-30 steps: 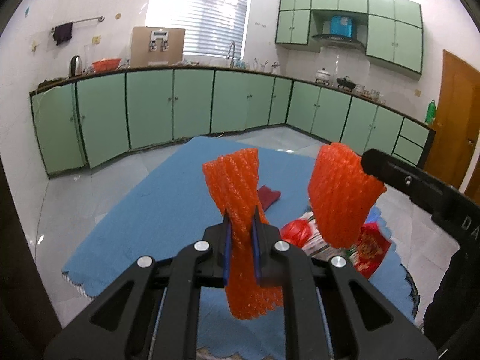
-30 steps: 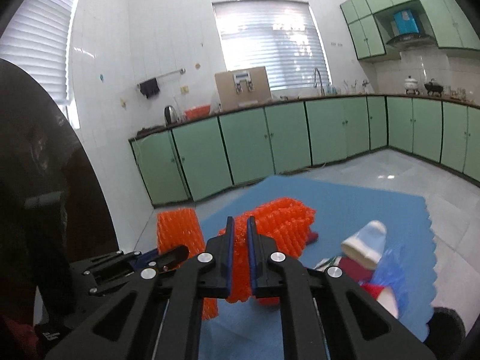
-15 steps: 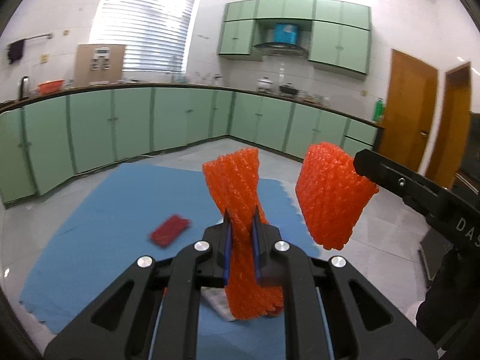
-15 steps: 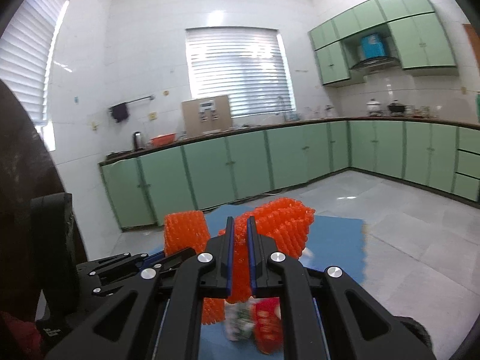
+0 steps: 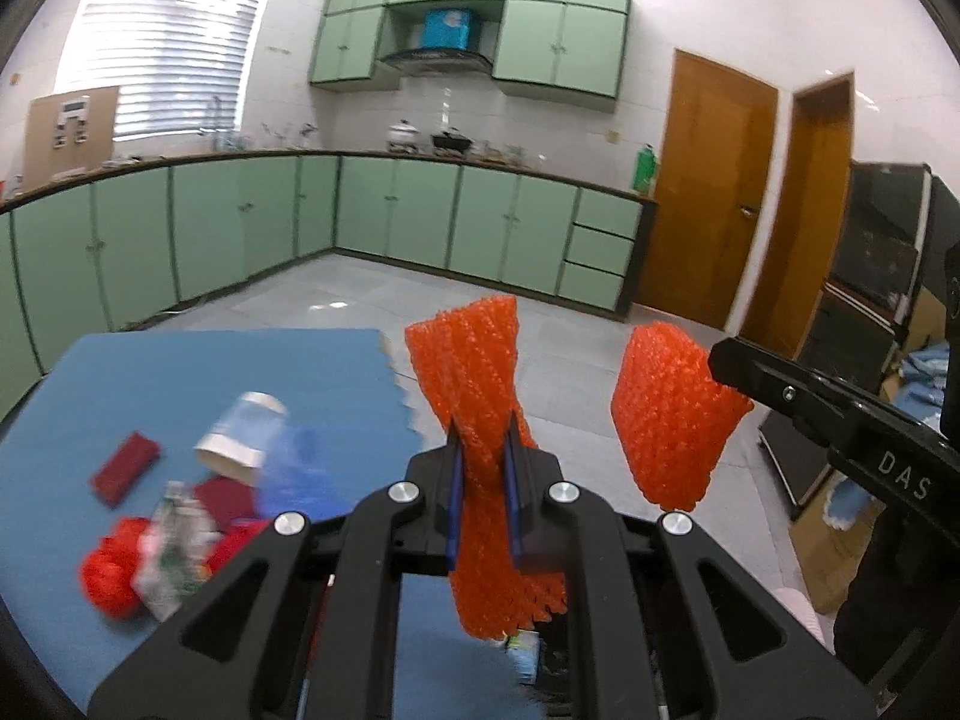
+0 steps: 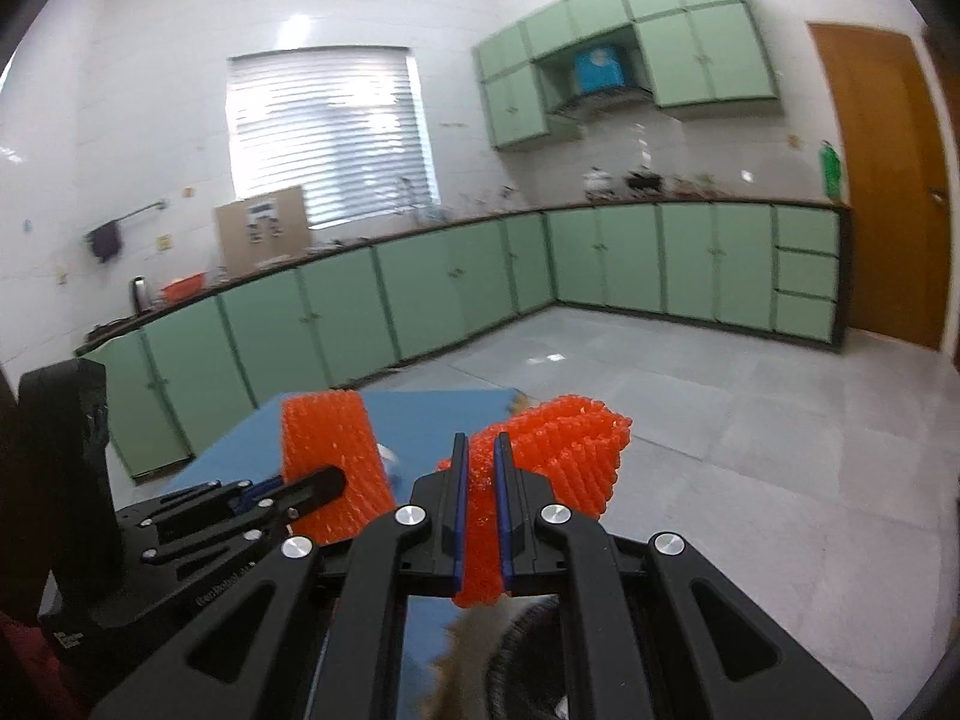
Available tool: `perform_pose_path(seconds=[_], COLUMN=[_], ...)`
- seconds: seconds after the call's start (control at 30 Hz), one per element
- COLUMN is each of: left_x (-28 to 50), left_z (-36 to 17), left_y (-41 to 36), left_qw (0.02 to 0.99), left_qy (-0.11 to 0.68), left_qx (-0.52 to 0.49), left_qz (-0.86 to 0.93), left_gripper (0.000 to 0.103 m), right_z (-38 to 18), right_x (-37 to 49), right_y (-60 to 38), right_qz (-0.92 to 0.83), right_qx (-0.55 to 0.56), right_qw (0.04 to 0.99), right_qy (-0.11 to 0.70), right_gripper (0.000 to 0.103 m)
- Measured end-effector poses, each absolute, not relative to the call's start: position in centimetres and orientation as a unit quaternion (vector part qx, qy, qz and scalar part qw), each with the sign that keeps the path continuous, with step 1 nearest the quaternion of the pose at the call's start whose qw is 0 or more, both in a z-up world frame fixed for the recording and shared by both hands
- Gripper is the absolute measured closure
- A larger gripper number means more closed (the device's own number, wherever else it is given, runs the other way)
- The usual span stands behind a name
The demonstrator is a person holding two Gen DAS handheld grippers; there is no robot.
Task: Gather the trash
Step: 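Carry both orange nets over the black bin and open both grippers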
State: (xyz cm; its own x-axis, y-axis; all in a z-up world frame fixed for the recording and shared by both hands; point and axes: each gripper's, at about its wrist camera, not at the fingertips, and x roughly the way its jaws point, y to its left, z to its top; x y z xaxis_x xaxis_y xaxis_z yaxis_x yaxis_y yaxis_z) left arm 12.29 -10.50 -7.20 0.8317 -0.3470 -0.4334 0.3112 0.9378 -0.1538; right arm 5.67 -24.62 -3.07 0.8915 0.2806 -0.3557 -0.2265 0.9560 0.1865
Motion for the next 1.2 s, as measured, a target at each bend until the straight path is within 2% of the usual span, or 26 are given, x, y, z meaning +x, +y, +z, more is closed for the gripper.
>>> perform_pose_path(seconds=[0.33, 0.63, 0.77, 0.87, 0.93, 0.97, 1.07, 1.1, 1.13, 1.2], left_x=[16.1, 19.0, 19.8, 20.5, 20.7, 20.6, 20.4, 20.4, 20.2, 19.7], left_z=[-13.7, -17.9, -18.9, -18.7, -18.4, -18.3, -17.6, -17.3, -16.9, -16.4], left_y=[-17.0, -19.9, -20.0, -20.0, -20.1, -19.9, -19.4, -19.2, -18.8, -18.4], left_qw=[0.933, 0.919, 0.915, 0.914, 0.914, 0.914, 0.916, 0.917, 0.920, 0.923], left_qy=[0.292, 0.331, 0.344, 0.348, 0.347, 0.346, 0.342, 0.339, 0.334, 0.327], left_qx=[-0.013, 0.008, 0.006, 0.000, -0.003, -0.004, -0.010, -0.013, -0.017, -0.020], left_qz=[-0.209, -0.213, -0.213, -0.211, -0.212, -0.212, -0.210, -0.209, -0.205, -0.204], left_gripper=[0.093, 0.092, 0.087, 0.076, 0.073, 0.068, 0.058, 0.043, 0.035, 0.033], right_z=[-9.7, -15.3, -16.7, -17.1, -16.8, -16.6, -15.7, -15.3, -15.0, -14.2], right_x=[8.6, 10.7, 11.9, 12.1, 11.9, 11.8, 11.2, 10.9, 10.7, 10.1], right_y=[-29.9, -32.2, -33.1, -33.8, -34.0, -34.1, -34.1, -34.0, -34.0, -34.0], right_qz=[0.079, 0.067, 0.061, 0.054, 0.046, 0.043, 0.027, 0.016, 0.008, -0.010], right_qx=[0.090, 0.107, 0.112, 0.116, 0.118, 0.118, 0.116, 0.113, 0.110, 0.105], right_qw=[0.960, 0.945, 0.938, 0.937, 0.938, 0.939, 0.944, 0.947, 0.949, 0.954], right_qy=[0.254, 0.302, 0.321, 0.325, 0.322, 0.320, 0.308, 0.301, 0.295, 0.282], right_gripper=[0.095, 0.095, 0.090, 0.082, 0.070, 0.068, 0.044, 0.030, 0.020, 0.015])
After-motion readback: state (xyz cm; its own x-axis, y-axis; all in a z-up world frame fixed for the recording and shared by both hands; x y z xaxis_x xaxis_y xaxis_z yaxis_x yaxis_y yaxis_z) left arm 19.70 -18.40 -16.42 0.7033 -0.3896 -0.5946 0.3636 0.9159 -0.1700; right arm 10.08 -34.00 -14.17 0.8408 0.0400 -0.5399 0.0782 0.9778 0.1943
